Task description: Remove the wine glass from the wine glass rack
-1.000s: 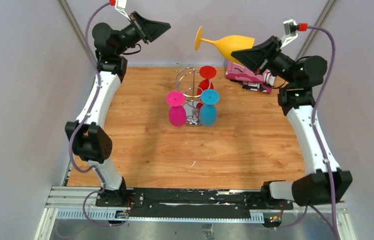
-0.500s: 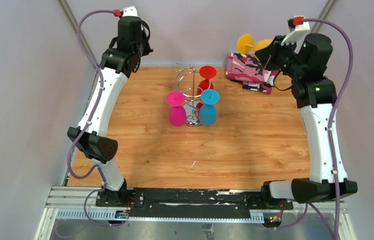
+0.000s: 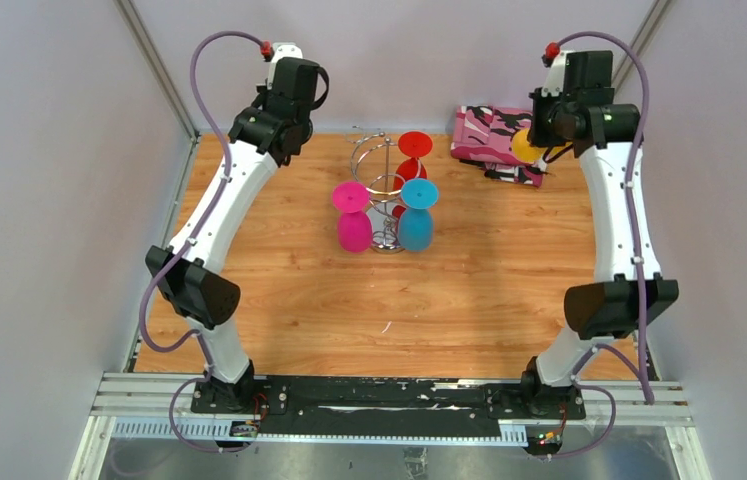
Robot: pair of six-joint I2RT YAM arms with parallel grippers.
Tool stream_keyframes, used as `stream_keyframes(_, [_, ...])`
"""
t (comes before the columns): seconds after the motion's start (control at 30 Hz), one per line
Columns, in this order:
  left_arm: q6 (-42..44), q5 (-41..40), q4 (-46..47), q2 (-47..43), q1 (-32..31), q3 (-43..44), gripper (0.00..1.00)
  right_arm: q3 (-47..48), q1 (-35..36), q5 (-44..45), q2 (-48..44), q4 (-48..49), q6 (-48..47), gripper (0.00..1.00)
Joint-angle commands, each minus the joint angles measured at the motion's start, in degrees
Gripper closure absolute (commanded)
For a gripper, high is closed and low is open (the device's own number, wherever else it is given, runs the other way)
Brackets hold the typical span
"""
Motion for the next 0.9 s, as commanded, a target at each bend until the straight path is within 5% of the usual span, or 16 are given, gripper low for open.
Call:
stream_keyframes(0.0, [-0.6,4.4,3.7,-2.5,-0.1,-4.9,1.0,2.7,-1.9,4.9,6.0,-9.7,-4.9,1.0])
stream_keyframes(0.37, [-1.4,11.0,8.8,-10.2,-1.5,-20.6,1.0,2.7,-4.9,-3.1,16.9,-10.9,-7.8,1.0])
stream_keyframes(0.87, [-0.8,13.3,10.2,-12.8,-1.5,-24.6,1.0,2.9,-5.8,-1.3,24.9,-13.8,-12.1,1.0])
